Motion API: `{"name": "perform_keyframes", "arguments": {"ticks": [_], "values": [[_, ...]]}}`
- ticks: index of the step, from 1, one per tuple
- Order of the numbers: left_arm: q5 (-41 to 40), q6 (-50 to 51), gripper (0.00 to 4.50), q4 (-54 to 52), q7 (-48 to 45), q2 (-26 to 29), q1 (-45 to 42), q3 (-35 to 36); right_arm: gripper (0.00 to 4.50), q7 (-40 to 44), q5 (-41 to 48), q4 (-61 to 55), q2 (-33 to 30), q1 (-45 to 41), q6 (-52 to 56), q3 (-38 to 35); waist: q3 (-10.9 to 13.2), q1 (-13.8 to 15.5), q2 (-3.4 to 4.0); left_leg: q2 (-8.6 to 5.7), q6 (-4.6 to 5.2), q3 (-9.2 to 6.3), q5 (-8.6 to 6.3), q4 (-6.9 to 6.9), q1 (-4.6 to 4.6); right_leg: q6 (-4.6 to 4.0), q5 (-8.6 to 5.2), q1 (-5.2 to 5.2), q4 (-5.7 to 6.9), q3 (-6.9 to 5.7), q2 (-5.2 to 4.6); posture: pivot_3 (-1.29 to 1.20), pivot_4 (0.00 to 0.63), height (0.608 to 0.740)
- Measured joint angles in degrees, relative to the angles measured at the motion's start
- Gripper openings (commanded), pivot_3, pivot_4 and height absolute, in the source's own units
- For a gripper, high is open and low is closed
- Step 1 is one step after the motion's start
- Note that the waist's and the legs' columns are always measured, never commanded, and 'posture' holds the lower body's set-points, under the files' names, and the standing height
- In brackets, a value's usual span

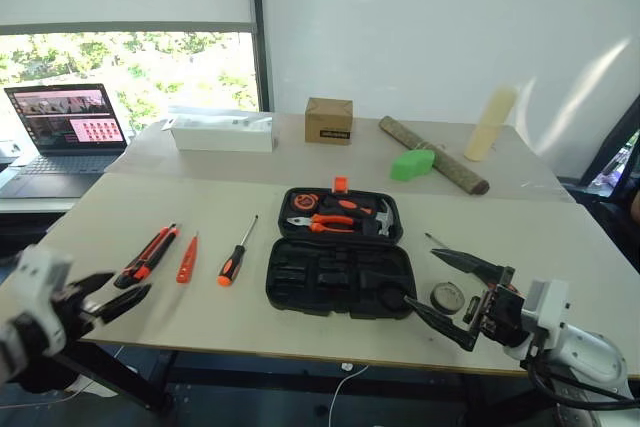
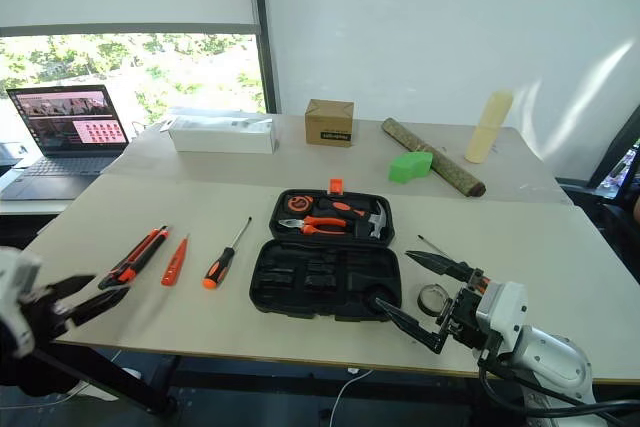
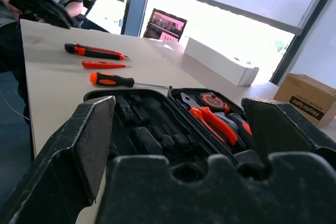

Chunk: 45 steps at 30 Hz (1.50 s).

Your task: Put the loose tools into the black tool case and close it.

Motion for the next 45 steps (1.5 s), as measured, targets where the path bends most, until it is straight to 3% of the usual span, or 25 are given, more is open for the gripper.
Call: {"name": "perform_keyframes", "arguments": {"ticks": [3, 7, 10, 17, 18, 22, 27, 30, 33, 38, 45], "values": [[-0.2, 10.3, 4.46, -0.5, 6.4, -0.9, -11.7, -9.2, 4.50, -0.1, -0.5, 0.9, -0.1, -1.2, -0.1, 0.9, 0.0, -0.7, 0.01, -0.12, -0.13, -0.05, 0.08, -0.07, 0.05, -0.04, 0.01, 0.05, 0.03, 0.02, 0.11, 0.00, 0.150, 0.740], [4.1, 17.7, 4.46, 2.9, 14.5, -8.3, -24.4, -20.8, 4.50, -0.5, -1.2, 0.9, -0.1, -2.9, -0.1, 2.1, 0.0, -1.6, -0.02, -0.40, -0.47, -0.11, 0.29, -0.18, 0.11, -0.06, 0.02, 0.04, 0.09, 0.14, 0.08, 0.00, 0.150, 0.740], [7.6, 18.9, 3.76, 6.4, 17.6, -11.7, -27.3, -24.9, 4.50, -1.1, -1.4, 1.1, 0.0, -3.3, -0.1, 2.2, 0.0, -1.9, -0.05, -0.45, -0.45, -0.11, 0.29, -0.36, 0.13, -0.05, 0.02, 0.03, 0.00, 0.15, 0.05, 0.00, 0.150, 0.740], [12.9, 20.6, 1.00, 7.2, 17.9, -12.6, -28.2, -28.9, 4.50, -2.0, -1.7, 1.3, 0.0, -2.9, -0.1, 1.9, 0.0, -1.6, -0.06, -0.48, -0.35, -0.12, 0.23, -0.45, 0.11, -0.01, -0.01, -0.01, -0.04, 0.15, -0.02, 0.00, 0.150, 0.740], [13.1, 20.5, 0.85, 7.4, 17.2, -12.3, -28.1, -28.9, 4.50, -2.1, -1.7, 1.4, 0.0, -2.4, -0.3, 1.6, 0.0, -1.6, -0.06, -0.48, -0.28, -0.12, 0.19, -0.45, 0.12, -0.01, -0.01, -0.01, -0.03, 0.16, -0.03, 0.00, 0.150, 0.740], [14.0, 14.0, 0.81, 11.1, 11.6, -11.2, -28.1, -27.8, 4.50, -2.4, -1.7, 1.6, 0.0, -0.3, -0.7, 0.5, 0.0, -1.5, -0.06, -0.48, -0.27, -0.12, 0.18, -0.45, 0.10, -0.01, -0.01, -0.05, -0.01, 0.15, -0.02, 0.00, 0.150, 0.740], [15.0, -3.9, 0.81, 15.6, -8.9, -6.4, -34.0, -27.8, 4.50, -2.9, -1.6, 0.9, -0.6, 1.8, -0.8, -1.8, 0.2, -1.0, -0.24, -0.52, -0.29, -0.12, 0.20, -0.43, 0.05, -0.02, -0.02, -0.06, -0.02, 0.08, -0.04, 0.00, 0.150, 0.740], [20.7, -20.4, 0.81, 19.0, -23.1, -5.5, -40.0, -33.9, 4.50, -3.0, -1.5, 0.5, -1.1, 2.9, -0.8, -3.3, 0.1, -0.6, -0.23, -0.59, -0.33, -0.04, 0.23, -0.41, 0.07, 0.00, -0.01, 0.04, -0.13, 0.08, -0.07, 0.00, 0.150, 0.740], [28.1, -31.5, 0.81, 26.3, -32.9, -9.0, -46.7, -43.3, 4.50, -3.1, -1.4, 0.4, -1.1, 3.4, -0.8, -4.1, 0.2, -0.3, -0.24, -0.64, -0.14, 0.12, 0.13, -0.33, 0.04, 0.05, -0.02, 0.13, -0.19, 0.06, -0.04, 0.00, 0.150, 0.740], [40.3, -42.2, 0.81, 39.0, -37.9, -14.9, -53.3, -53.6, 4.50, -3.9, -1.6, -0.1, -0.6, 4.8, -1.0, -4.7, 0.2, -1.0, -0.26, -0.61, -0.04, -0.04, 0.09, -0.32, -0.17, 0.07, -0.03, -0.01, -0.22, 0.05, 0.01, 0.00, 0.150, 0.740], [48.0, -44.7, 0.81, 47.7, -35.9, -20.6, -57.4, -55.9, 4.50, -5.3, -2.3, -0.8, 0.3, 6.3, -1.9, -4.9, 0.2, -1.2, -0.26, -0.55, 0.20, -0.26, -0.03, 0.12, -0.58, 0.22, -0.08, -0.20, -0.12, -0.02, -0.02, 0.00, 0.150, 0.740]]}}
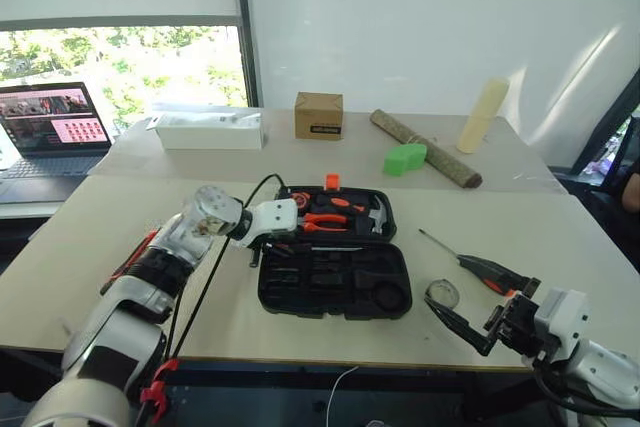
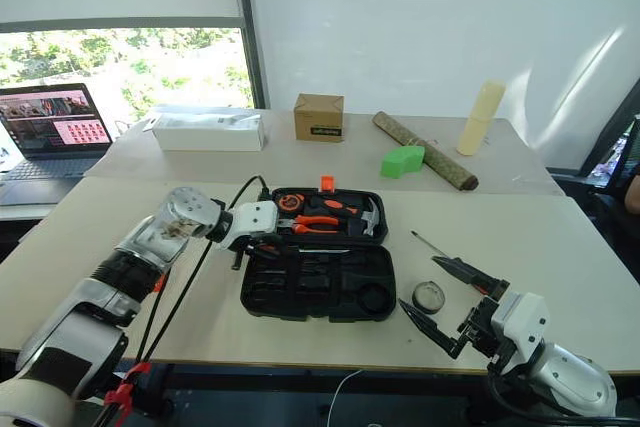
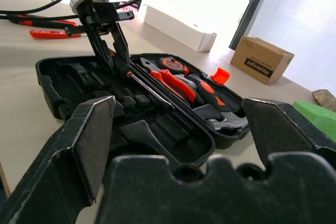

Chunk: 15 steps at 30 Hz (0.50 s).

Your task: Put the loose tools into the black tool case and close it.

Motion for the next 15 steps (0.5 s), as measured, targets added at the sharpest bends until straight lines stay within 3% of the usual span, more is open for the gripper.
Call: {"name": "perform_keyframes", "arguments": {"ticks": [15], "values": [[7.6, -0.9, 0.81, 5.0, 2.0, -5.2, -1.6, -0.5, 4.50, -1.5, -0.6, -1.2, 1.2, 3.2, -1.2, 0.1, 0.0, 0.4, -0.01, -0.05, 0.18, -0.01, -0.10, 0.14, -0.05, 0.14, 0.00, 0.04, -0.01, 0.04, -0.07, 0.00, 0.150, 0.740]]}}
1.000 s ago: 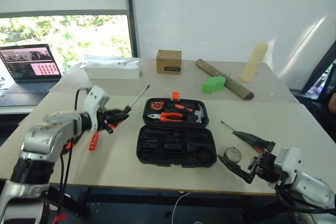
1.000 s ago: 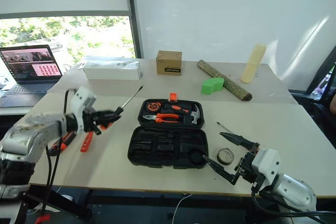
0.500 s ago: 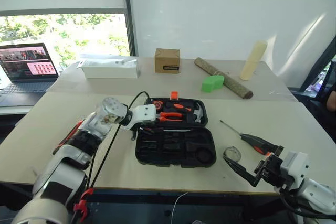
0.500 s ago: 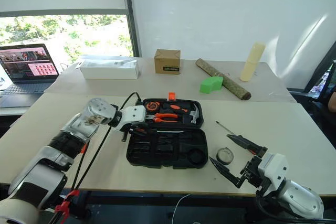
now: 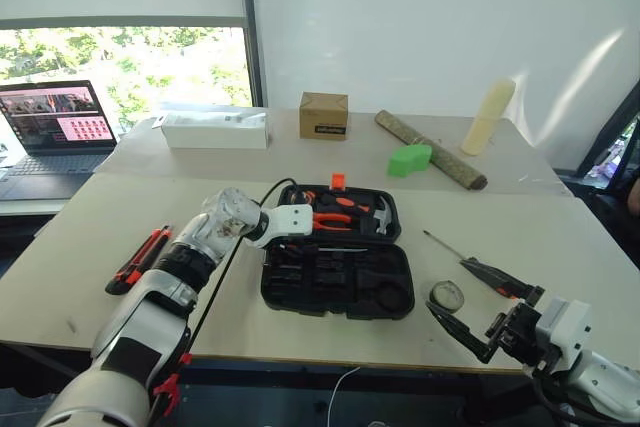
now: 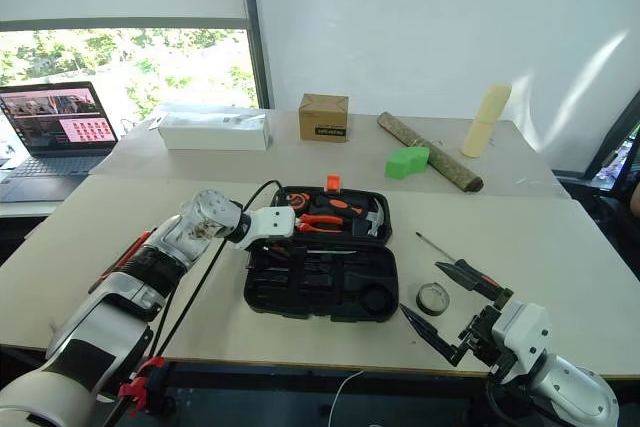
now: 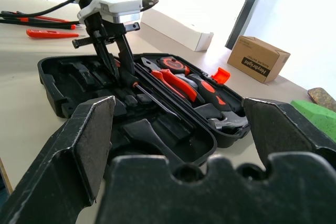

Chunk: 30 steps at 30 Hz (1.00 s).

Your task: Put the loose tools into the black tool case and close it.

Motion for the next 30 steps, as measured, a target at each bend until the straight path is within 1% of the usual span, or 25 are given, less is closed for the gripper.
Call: {"name": "perform_keyframes", "arguments": {"ticks": [3, 5, 7, 8, 9, 12, 16, 19, 20, 22, 24, 25, 30], "values": [[0.4, -0.2, 0.81, 0.6, 0.4, -0.7, 0.0, 0.3, 4.50, 0.0, -0.1, 0.0, 0.5, 0.7, -0.2, 0.2, 0.0, 0.2, 0.00, -0.01, 0.05, -0.02, -0.03, 0.05, 0.01, 0.02, 0.00, 0.04, 0.01, 0.00, -0.01, 0.00, 0.150, 0.740], [0.6, -0.4, 1.82, 0.8, 0.5, -0.8, 0.0, 0.4, 4.50, 0.1, -0.1, -0.1, 0.5, 1.2, -0.2, 0.7, 0.0, 0.2, 0.00, -0.01, 0.07, -0.03, -0.04, 0.07, 0.02, 0.03, 0.01, 0.06, 0.02, 0.01, -0.01, 0.00, 0.150, 0.740], [0.5, -0.8, 2.11, 0.8, 0.2, -0.8, -0.1, 0.9, 4.50, 0.2, -0.2, -0.2, 0.5, 1.6, -0.2, 1.0, 0.0, 0.2, 0.01, -0.02, 0.07, -0.04, -0.04, 0.08, 0.05, 0.04, 0.02, 0.09, 0.03, 0.01, -0.02, 0.00, 0.150, 0.740], [0.4, -1.4, 2.49, 0.6, 0.4, -0.8, -0.2, 1.5, 4.50, 0.2, -0.1, -0.2, 0.5, 1.5, -0.2, 1.0, 0.0, 0.3, 0.02, -0.04, 0.08, -0.06, -0.04, 0.10, 0.10, 0.04, 0.02, 0.16, 0.06, 0.01, -0.04, 0.00, 0.150, 0.740], [0.3, -1.7, 2.77, 0.6, 0.7, -0.8, -0.1, 1.9, 4.50, 0.2, -0.1, -0.5, 0.5, 1.5, -0.2, 1.1, 0.0, 0.4, 0.02, -0.03, 0.08, -0.09, -0.04, 0.16, 0.08, 0.05, 0.02, 0.17, 0.08, 0.02, -0.04, 0.00, 0.150, 0.740], [-1.0, -3.9, 2.77, 0.6, 1.1, -0.9, 0.0, 3.7, 4.50, 0.2, -0.1, -1.3, 0.4, 1.5, -0.2, 1.1, 0.0, 0.2, 0.02, 0.02, 0.10, -0.13, -0.04, 0.32, -0.06, 0.05, 0.03, 0.08, 0.12, 0.02, 0.00, 0.00, 0.150, 0.740], [-7.2, -4.3, 2.77, 0.5, 0.3, -0.3, -0.1, 10.2, 4.50, -0.1, -0.1, -1.7, 0.4, 1.7, 0.1, 1.4, 0.0, -0.3, 0.02, 0.02, 0.11, -0.15, -0.04, 0.31, -0.07, 0.05, 0.02, 0.06, 0.14, 0.02, 0.02, 0.00, 0.150, 0.740], [-8.8, -4.3, 2.05, 1.5, -0.5, 0.9, 0.0, 12.2, 4.50, -0.6, -0.2, -2.4, 0.4, 2.3, 0.2, 2.1, 0.0, -0.4, 0.02, 0.03, 0.10, -0.13, -0.03, 0.30, -0.06, 0.05, 0.02, 0.06, 0.13, 0.03, 0.05, 0.00, 0.150, 0.740], [-8.9, -4.3, 1.64, 1.9, -0.6, 1.0, 0.3, 12.7, 4.50, -0.9, -0.4, -2.4, 0.4, 2.2, 0.2, 2.2, 0.0, -0.4, 0.02, 0.01, 0.10, -0.12, -0.04, 0.31, -0.06, 0.06, 0.02, 0.06, 0.13, 0.03, 0.04, 0.00, 0.150, 0.740], [-9.1, -4.1, 0.95, 2.1, -0.6, 1.0, 1.7, 13.3, 4.50, -1.2, -0.5, -2.7, 0.4, 2.2, 0.4, 2.6, 0.0, -0.4, 0.02, 0.00, 0.11, -0.11, -0.04, 0.31, -0.05, 0.06, 0.02, 0.08, 0.12, 0.03, 0.02, 0.00, 0.150, 0.740], [-9.6, -3.0, 0.17, 2.5, -0.3, -0.2, 3.3, 13.8, 4.50, -1.5, -0.5, -3.0, 0.4, 2.0, 0.8, 3.2, 0.0, -0.3, 0.02, 0.00, 0.11, -0.13, -0.04, 0.35, -0.09, 0.08, 0.02, 0.08, 0.12, 0.02, 0.02, 0.00, 0.150, 0.740], [-9.8, -2.8, 0.06, 2.7, 0.0, -0.8, 3.9, 13.8, 4.50, -1.7, -0.5, -3.2, 0.4, 1.8, 1.1, 3.5, 0.0, -0.2, 0.02, 0.00, 0.11, -0.13, -0.04, 0.37, -0.11, 0.09, 0.02, 0.07, 0.12, 0.02, 0.02, 0.00, 0.150, 0.740], [-9.8, -2.7, 0.06, 3.4, 1.5, -3.0, 4.2, 13.9, 4.50, -2.4, -0.5, -3.6, 0.1, 1.2, 2.1, 4.0, 0.0, -0.2, 0.01, -0.02, 0.14, -0.12, -0.06, 0.39, -0.13, 0.10, 0.03, 0.07, 0.10, 0.03, 0.02, 0.00, 0.150, 0.740]]}}
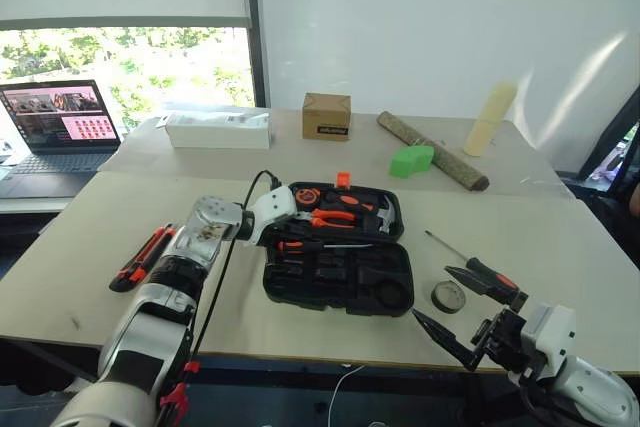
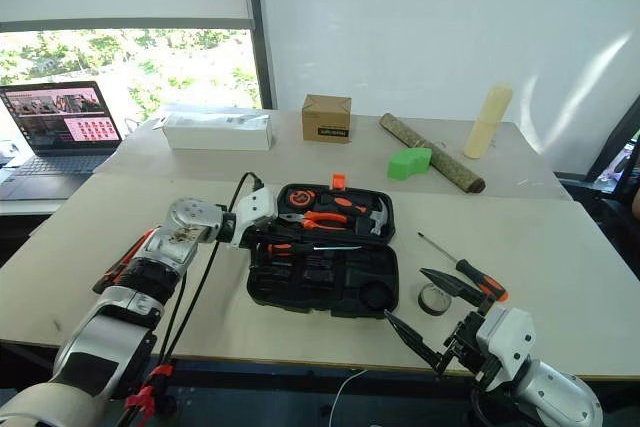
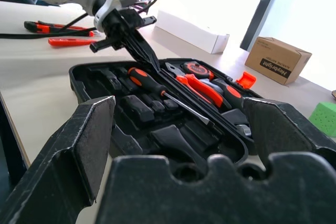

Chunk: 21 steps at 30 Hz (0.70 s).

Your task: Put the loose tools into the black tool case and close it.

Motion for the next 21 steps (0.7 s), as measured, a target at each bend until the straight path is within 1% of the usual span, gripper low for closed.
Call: {"name": "perform_keyframes", "arguments": {"ticks": [5, 12, 15, 21], "values": [[-0.2, 0.8, 0.06, -0.1, 0.3, -2.2, 0.3, -0.1, 4.50, -0.2, 0.0, -0.2, -0.3, 0.0, 0.5, 0.0, 0.0, -0.1, 0.00, 0.00, 0.00, 0.00, 0.00, 0.00, 0.00, 0.00, 0.00, 0.00, 0.00, 0.00, 0.01, 0.00, 0.150, 0.740], [2.3, 1.0, 0.06, -0.5, 2.1, -2.5, 0.9, -2.5, 4.50, -0.8, 0.0, -0.6, -0.3, 0.3, 0.9, 0.0, 0.0, -0.1, 0.01, 0.01, 0.00, 0.00, 0.00, -0.01, 0.10, 0.00, 0.00, 0.07, 0.01, 0.02, 0.01, 0.00, 0.150, 0.740], [3.5, 1.5, 0.06, -1.2, 3.2, -2.5, 0.9, -3.5, 4.50, -1.1, 0.0, -1.0, -0.3, 0.4, 0.9, 0.0, 0.0, -0.1, 0.01, 0.02, 0.02, -0.01, -0.01, -0.01, 0.33, 0.00, 0.00, 0.30, 0.00, 0.02, 0.01, 0.00, 0.150, 0.740], [4.3, 8.0, 0.06, -1.5, 4.9, -4.1, 0.7, -4.5, 4.50, -1.6, 0.0, -1.2, -0.2, 1.6, 0.9, 0.0, -0.1, 0.0, 0.03, 0.07, 0.11, -0.05, -0.07, -0.10, 0.90, 0.08, -0.07, 0.84, -0.07, 0.01, -0.06, 0.00, 0.150, 0.740]]}}
